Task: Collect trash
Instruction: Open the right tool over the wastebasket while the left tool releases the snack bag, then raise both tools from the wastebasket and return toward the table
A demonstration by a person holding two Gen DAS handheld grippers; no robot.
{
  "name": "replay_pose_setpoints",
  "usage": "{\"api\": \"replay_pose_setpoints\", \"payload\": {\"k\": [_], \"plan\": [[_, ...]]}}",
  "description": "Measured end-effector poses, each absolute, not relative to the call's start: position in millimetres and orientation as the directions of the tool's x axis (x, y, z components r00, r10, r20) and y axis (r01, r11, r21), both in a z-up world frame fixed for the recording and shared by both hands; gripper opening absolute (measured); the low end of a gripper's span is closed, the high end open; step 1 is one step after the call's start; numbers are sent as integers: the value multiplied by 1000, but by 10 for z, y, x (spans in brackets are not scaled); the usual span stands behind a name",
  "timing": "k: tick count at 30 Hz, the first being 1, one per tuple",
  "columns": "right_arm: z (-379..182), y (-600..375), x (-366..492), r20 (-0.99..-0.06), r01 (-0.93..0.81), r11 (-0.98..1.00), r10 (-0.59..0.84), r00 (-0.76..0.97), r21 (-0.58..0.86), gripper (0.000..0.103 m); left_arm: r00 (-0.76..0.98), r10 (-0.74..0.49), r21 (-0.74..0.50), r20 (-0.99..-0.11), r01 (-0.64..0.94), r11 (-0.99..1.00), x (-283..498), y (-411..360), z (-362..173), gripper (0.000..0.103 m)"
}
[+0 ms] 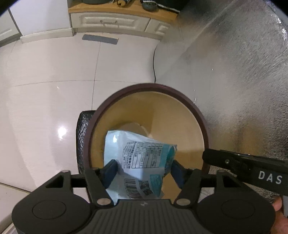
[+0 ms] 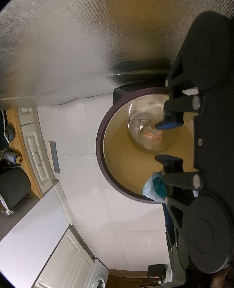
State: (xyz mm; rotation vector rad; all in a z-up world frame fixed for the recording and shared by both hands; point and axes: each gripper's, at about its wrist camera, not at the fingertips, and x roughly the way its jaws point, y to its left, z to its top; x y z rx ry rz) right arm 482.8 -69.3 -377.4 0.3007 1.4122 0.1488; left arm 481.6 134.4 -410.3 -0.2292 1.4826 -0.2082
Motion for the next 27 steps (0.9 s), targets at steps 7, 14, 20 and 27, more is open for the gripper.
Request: {"api": "replay_pose_setpoints", "payload": {"k": [7, 14, 20, 27], "plan": [[-3792, -746, 4801, -951, 81, 955, 271, 150, 285, 33, 50, -255, -255, -966, 2, 967, 4787, 1367, -4141, 84], [-3799, -784, 4763, -959, 67, 965, 240, 150, 252, 42, 46, -216, -216, -975, -3, 976, 4754, 1485, -4094, 91], [-3760, -804, 4705, -963, 42, 971, 225, 149, 233, 60, 61, -190, -191, -980, -11, 982, 4695, 1561, -3975, 100], [-3646, -791, 4611, -968, 16, 982, 182, 171, 188, 95, 75, -171, -173, -982, -19, 985, 4605, 1597, -3864, 103]]}}
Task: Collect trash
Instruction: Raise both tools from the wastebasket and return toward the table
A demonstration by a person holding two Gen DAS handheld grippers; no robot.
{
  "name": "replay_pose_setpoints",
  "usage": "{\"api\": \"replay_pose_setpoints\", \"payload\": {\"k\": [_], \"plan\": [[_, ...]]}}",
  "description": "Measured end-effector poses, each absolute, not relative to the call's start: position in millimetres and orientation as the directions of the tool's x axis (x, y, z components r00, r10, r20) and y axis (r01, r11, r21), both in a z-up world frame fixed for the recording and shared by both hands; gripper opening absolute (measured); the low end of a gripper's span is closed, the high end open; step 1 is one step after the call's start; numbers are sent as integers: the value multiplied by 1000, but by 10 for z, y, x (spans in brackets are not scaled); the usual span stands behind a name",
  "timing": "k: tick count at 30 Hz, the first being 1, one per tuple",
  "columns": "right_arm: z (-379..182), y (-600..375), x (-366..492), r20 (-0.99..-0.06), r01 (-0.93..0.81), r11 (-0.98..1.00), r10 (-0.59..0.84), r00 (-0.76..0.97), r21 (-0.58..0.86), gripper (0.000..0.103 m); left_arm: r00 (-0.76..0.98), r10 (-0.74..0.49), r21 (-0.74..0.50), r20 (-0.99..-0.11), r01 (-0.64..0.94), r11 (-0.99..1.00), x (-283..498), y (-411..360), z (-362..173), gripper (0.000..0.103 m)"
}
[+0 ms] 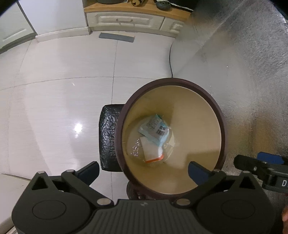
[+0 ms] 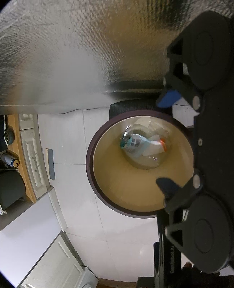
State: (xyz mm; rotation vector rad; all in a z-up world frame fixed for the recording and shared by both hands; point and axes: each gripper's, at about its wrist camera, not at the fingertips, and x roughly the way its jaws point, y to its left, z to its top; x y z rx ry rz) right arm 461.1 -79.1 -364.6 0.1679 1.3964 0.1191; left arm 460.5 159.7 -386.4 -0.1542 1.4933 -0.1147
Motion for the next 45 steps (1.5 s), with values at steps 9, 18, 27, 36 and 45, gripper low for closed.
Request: {"api": "replay_pose_setpoints", "payload": {"k": [9, 18, 27, 36, 45], "plan": [[-3520, -793, 4459, -973, 12, 992, 123, 196, 128, 103, 98, -143, -146, -985, -22, 989, 4461, 1716, -3706, 103], [-3201, -779, 4265, -964, 13, 996, 85, 250, 91, 103, 174, -150, -151, -973, 3, 988, 4278, 1778, -3371, 103], [-2686, -758, 4011, -946, -1, 998, 55, 321, 58, 103, 283, -161, -169, -945, -5, 986, 3996, 1816, -2817, 103], [-1959, -831, 3642, -896, -39, 998, 62, 439, 50, 103, 422, -160, -187, -892, -25, 982, 3591, 1774, -2140, 103], [-1201, -1093, 3153, -815, -73, 996, 87, 573, 55, 103, 561, -151, -198, -814, -23, 980, 3048, 1513, -1423, 103]]}}
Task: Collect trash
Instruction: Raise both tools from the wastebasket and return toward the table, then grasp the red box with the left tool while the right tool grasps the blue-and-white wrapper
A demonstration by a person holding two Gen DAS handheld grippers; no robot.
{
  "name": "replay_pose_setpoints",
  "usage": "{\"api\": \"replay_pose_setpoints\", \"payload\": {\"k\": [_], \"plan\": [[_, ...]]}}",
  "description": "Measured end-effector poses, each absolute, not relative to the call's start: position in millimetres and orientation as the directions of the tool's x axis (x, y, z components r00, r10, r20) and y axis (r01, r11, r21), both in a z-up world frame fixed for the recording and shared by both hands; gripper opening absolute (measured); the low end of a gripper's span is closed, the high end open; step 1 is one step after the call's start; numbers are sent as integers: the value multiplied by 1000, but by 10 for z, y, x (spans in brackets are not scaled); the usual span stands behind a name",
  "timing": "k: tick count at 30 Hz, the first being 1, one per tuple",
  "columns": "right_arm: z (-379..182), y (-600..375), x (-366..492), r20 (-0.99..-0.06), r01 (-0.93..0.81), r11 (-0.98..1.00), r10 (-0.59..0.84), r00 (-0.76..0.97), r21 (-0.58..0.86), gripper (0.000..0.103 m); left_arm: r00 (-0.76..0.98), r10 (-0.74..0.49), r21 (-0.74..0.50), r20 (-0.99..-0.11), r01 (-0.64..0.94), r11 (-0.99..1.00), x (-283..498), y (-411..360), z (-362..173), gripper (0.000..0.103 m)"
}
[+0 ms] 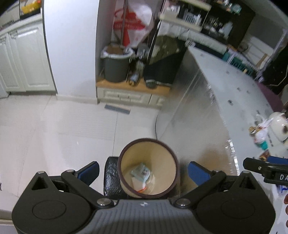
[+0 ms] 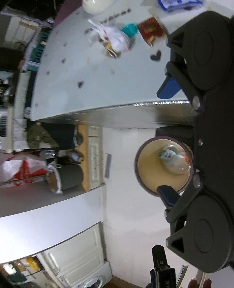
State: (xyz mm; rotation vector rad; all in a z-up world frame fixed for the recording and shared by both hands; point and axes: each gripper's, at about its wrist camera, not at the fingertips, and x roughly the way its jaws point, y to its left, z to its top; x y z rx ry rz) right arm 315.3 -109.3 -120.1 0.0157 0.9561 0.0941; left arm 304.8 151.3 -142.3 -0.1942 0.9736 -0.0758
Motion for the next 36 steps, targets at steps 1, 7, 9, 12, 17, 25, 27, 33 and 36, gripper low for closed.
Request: {"api": "replay_pose_setpoints", "payload": {"k": [1, 7, 9, 12, 17, 25, 27, 33, 36], "plan": [[-1130, -1135, 3101, -806, -77, 995, 93, 585, 59, 103, 577, -148, -198, -803, -23, 980, 2975, 1458, -1343, 103], [-768, -1423, 2718, -751, -104, 992, 126, 648, 77, 103, 646, -135, -194, -752, -22, 981, 2550, 1143, -994, 103], [-649, -1545, 2584, -731, -110, 991, 134, 669, 81, 103, 669, -134, -196, -731, -18, 981, 2393, 1013, -865, 103], [-494, -1745, 2391, -701, -119, 990, 142, 699, 81, 103, 698, -129, -193, -705, -14, 981, 2194, 821, -703, 103], [-313, -2091, 2116, -653, -125, 988, 156, 742, 94, 103, 742, -127, -188, -659, 1, 982, 1916, 445, -485, 103], [-126, -2763, 1774, -568, -106, 989, 148, 810, 107, 103, 781, -147, -180, -607, 45, 983, 1640, -167, -312, 103], [-113, -2956, 1708, -555, -88, 990, 133, 821, 107, 103, 787, -156, -177, -597, 60, 982, 1605, -321, -288, 103], [-101, -3491, 1588, -525, -34, 995, 80, 847, 96, 103, 798, -185, -162, -573, 111, 981, 1600, -821, -235, 103], [-125, -3730, 1574, -514, -12, 996, 59, 855, 94, 103, 798, -204, -156, -568, 139, 978, 1650, -1047, -229, 103]]}}
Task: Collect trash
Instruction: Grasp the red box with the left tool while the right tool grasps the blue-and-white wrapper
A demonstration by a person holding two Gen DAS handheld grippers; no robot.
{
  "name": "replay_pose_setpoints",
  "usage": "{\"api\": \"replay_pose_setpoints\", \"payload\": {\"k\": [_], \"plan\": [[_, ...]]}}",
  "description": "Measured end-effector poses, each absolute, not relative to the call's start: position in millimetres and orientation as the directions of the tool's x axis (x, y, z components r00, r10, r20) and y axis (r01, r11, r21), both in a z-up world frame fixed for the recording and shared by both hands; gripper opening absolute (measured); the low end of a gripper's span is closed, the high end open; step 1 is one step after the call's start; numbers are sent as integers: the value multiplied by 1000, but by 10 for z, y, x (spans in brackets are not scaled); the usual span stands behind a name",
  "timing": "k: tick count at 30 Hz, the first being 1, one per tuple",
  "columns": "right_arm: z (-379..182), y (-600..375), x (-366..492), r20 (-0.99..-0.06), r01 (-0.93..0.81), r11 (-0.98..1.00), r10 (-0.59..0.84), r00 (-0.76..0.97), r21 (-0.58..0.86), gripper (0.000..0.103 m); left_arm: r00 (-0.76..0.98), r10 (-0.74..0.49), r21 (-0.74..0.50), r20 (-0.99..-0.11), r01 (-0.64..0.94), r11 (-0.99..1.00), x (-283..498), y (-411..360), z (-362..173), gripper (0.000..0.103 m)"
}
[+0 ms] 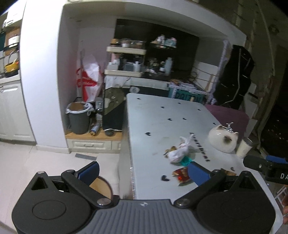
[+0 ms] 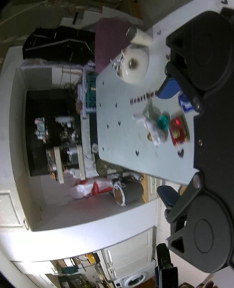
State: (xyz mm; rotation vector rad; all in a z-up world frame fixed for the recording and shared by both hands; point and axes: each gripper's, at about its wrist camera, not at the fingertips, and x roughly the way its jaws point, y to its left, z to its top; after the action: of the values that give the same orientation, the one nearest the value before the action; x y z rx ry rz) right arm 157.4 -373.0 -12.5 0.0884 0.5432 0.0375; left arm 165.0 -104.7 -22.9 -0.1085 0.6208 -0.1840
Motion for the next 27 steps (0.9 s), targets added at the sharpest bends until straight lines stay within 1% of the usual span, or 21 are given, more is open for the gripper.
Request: {"api": "replay_pose_setpoints", "payload": {"k": [6, 10, 12, 14, 17, 20, 23, 27], "plan": [[-314, -4121, 1622, -532, 49, 998, -21, 846, 38, 103, 772, -236, -124, -591, 202, 971, 1862, -1486, -317, 103], [-575, -4286, 1637, -520, 86, 996, -85, 850, -21, 103, 731, -295, -139, -615, 267, 953, 2037, -1719, -462, 103], [-747, -4352, 1671, -541, 62, 997, -80, 837, -51, 103, 710, -313, -148, -631, 286, 947, 2121, -1818, -554, 103], [-915, -4419, 1709, -567, 36, 998, -56, 822, -46, 103, 688, -336, -160, -644, 309, 938, 2196, -1910, -653, 103], [-1171, -4449, 1767, -609, -19, 999, -13, 793, -47, 103, 662, -392, -173, -639, 373, 912, 2268, -2018, -783, 103], [-1404, -4368, 1864, -648, -53, 992, -36, 760, -116, 103, 638, -413, -159, -650, 417, 895, 2350, -2112, -896, 103], [-1658, -4260, 1984, -678, -76, 979, -73, 732, -187, 103, 619, -422, -118, -662, 470, 875, 2428, -2211, -1031, 103], [-1974, -4102, 2099, -684, -103, 944, -150, 714, -314, 103, 587, -429, -35, -687, 562, 826, 2546, -2347, -1243, 103]]}}
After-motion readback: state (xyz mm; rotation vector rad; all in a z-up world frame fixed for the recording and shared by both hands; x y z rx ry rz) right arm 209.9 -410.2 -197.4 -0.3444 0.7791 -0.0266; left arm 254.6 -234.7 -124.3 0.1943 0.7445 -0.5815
